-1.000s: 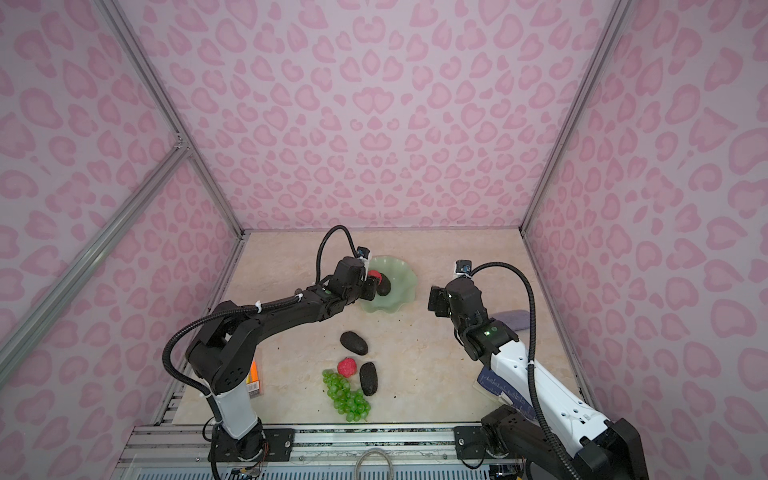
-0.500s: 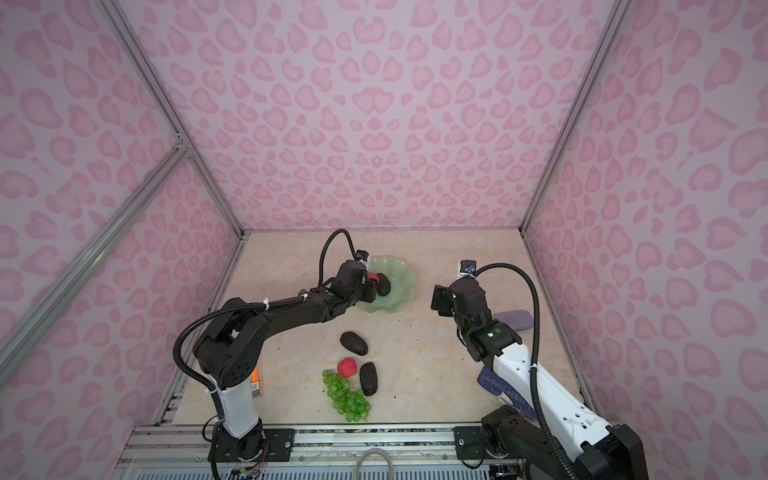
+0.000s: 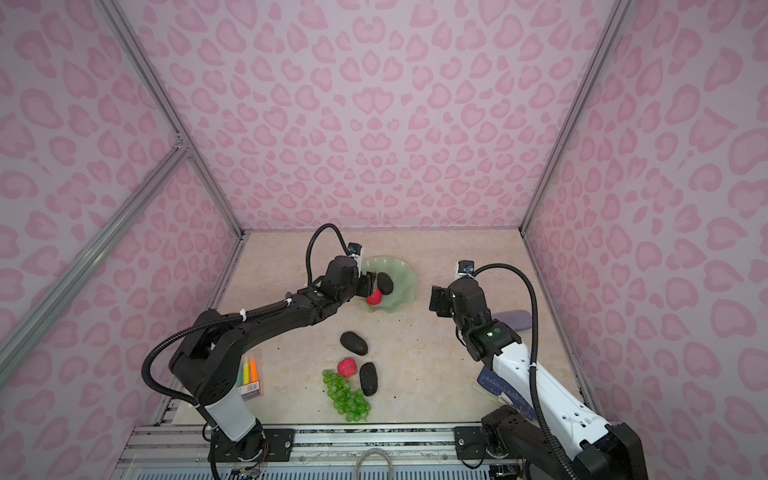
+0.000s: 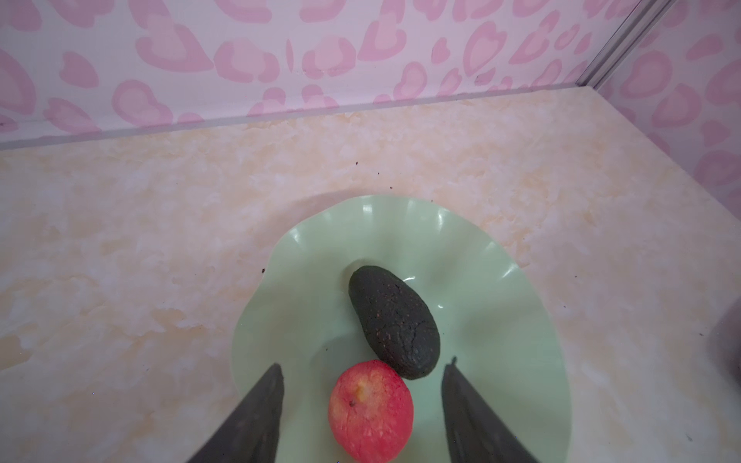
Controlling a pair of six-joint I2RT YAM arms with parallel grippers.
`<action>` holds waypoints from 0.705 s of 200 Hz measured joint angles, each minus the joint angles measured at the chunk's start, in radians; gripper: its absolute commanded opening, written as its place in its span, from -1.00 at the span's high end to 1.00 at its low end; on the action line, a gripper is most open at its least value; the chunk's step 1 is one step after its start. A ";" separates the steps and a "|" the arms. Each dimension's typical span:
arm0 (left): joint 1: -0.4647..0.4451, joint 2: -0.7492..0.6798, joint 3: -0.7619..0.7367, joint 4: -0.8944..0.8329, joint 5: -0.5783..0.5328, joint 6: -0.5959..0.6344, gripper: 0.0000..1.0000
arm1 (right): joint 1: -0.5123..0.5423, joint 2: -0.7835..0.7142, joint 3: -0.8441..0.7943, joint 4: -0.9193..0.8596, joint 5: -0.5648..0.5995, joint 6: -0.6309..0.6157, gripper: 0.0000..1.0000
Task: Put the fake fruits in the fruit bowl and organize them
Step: 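Reach the right gripper to the avocado beside the grapes while the left arm withdraws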
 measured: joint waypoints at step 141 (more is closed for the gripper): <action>0.089 -0.868 -0.510 -0.061 -0.261 -0.035 -0.58 | 0.629 0.342 0.037 -0.086 -0.156 0.249 -0.60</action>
